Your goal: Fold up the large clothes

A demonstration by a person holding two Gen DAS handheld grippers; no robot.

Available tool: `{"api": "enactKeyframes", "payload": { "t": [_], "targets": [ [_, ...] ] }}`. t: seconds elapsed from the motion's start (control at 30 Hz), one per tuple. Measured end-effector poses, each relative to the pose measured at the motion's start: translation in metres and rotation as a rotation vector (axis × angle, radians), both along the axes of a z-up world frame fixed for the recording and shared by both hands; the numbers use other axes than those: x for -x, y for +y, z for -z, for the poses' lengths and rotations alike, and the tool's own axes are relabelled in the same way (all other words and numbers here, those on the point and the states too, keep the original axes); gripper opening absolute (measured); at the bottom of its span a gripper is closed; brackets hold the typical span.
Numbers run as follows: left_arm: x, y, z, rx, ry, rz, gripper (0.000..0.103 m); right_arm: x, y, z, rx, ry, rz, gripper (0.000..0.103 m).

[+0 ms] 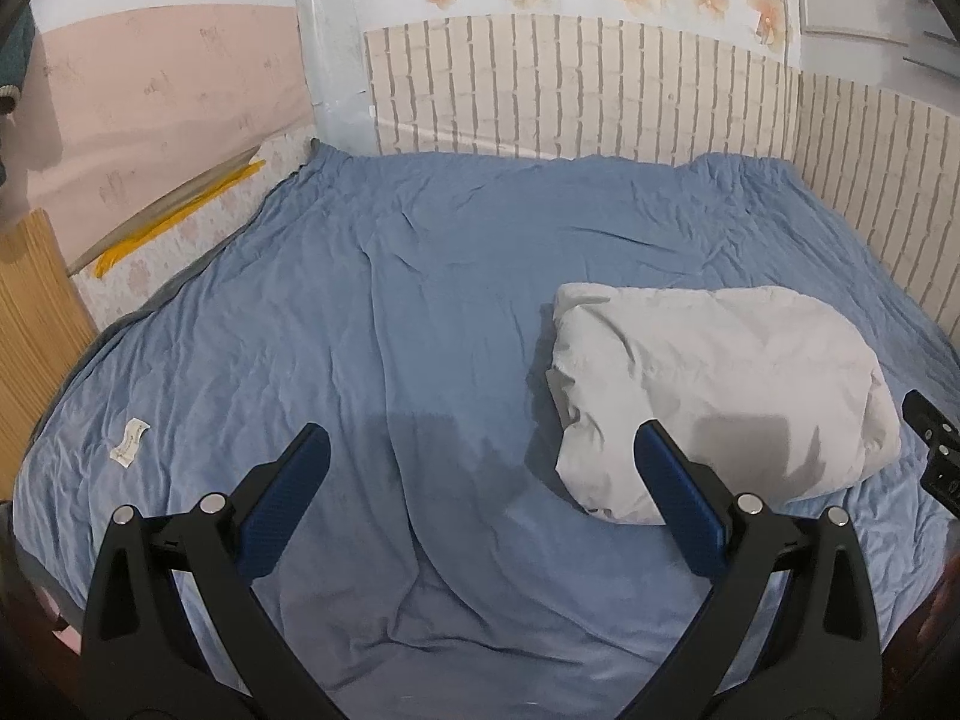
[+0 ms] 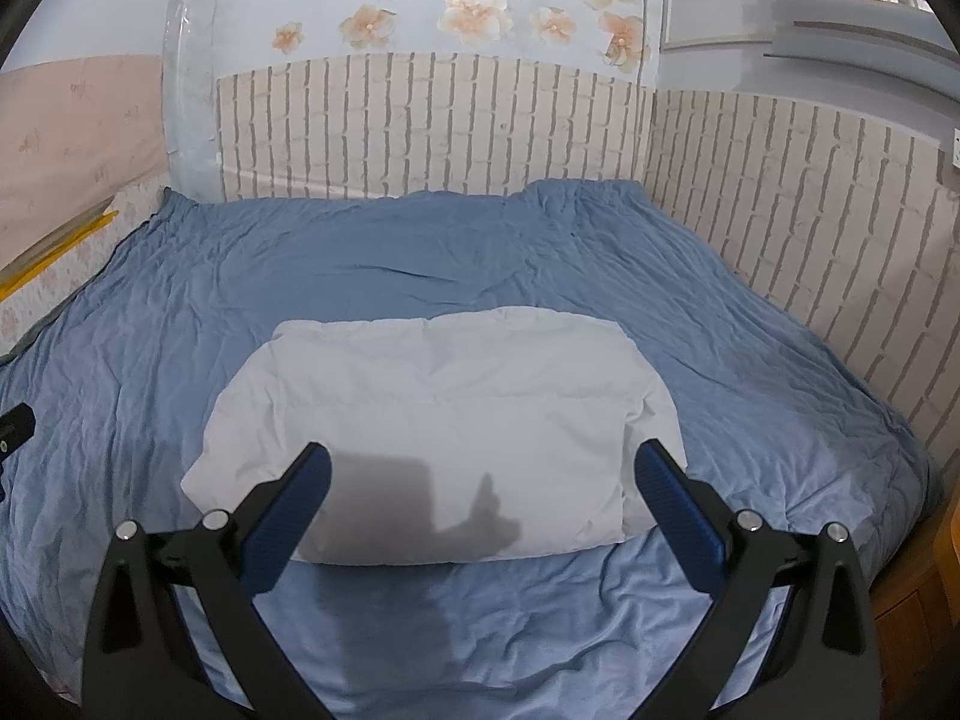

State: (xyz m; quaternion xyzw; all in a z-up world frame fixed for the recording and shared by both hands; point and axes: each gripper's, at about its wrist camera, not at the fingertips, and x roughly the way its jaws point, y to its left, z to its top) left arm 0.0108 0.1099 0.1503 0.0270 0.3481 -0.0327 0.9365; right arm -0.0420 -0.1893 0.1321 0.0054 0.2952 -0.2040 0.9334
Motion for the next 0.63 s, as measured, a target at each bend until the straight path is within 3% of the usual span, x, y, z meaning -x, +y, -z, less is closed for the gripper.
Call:
{"api": "enactKeyframes", "payload": {
  "t": [0.63],
  "targets": [
    [0.0050, -0.0050, -0.0028, 0.024, -0.001, 0.023, 0.100, 0.0006, -0.0064, 0.0017, 0.001, 0.006, -0.010, 0.101]
  ]
}}
